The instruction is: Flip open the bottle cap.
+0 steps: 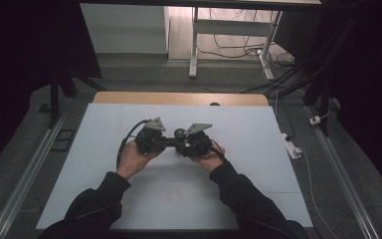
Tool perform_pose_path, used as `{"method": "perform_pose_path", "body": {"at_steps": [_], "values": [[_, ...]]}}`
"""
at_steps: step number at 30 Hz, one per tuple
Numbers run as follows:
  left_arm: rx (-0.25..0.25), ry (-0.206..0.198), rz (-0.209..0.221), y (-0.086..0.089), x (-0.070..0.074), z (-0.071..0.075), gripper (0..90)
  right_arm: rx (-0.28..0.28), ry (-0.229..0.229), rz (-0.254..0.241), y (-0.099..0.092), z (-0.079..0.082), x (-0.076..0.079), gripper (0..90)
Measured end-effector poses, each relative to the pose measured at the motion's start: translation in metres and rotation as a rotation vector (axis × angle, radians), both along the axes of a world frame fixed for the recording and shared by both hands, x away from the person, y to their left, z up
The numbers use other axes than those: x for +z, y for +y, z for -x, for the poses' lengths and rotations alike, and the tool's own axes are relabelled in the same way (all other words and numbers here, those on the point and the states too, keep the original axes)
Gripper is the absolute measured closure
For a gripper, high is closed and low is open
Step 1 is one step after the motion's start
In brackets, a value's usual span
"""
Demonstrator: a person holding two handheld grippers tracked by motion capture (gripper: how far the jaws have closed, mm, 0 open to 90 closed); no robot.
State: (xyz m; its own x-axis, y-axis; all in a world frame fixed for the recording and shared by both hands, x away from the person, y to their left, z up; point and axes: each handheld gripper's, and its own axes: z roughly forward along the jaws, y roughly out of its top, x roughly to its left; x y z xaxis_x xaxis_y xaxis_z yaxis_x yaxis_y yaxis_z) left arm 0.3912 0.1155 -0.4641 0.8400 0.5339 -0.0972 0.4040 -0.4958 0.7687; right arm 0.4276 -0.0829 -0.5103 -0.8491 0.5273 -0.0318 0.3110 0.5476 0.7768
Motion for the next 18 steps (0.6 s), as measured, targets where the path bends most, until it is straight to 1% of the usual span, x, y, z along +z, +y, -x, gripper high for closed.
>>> {"method": "perform_pose_path", "body": {"at_steps": [3, 7, 9, 12, 18], "values": [[0.004, -0.001, -0.006, -0.0031, -0.001, -0.0008, 88.7, 0.0, 0.0, 0.0, -0.0001, 0.0, 0.0, 53.0], [0.007, 0.0, 0.005, -0.0067, -0.0004, -0.0023, 88.8, 0.0, 0.0, -0.001, -0.0001, 0.0, -0.0001, 53.0], [0.005, 0.007, 0.011, -0.008, 0.0, -0.0034, 88.8, 0.0, -0.001, -0.001, -0.0001, -0.0001, -0.0001, 53.0], [0.005, 0.011, 0.012, -0.0097, 0.0004, -0.0043, 88.8, 0.0, -0.001, -0.001, -0.0001, -0.0001, -0.0001, 53.0], [0.009, 0.009, 0.018, -0.0085, 0.0043, -0.0056, 88.8, -0.001, 0.0, -0.001, 0.0, 0.0, -0.0001, 53.0]]}}
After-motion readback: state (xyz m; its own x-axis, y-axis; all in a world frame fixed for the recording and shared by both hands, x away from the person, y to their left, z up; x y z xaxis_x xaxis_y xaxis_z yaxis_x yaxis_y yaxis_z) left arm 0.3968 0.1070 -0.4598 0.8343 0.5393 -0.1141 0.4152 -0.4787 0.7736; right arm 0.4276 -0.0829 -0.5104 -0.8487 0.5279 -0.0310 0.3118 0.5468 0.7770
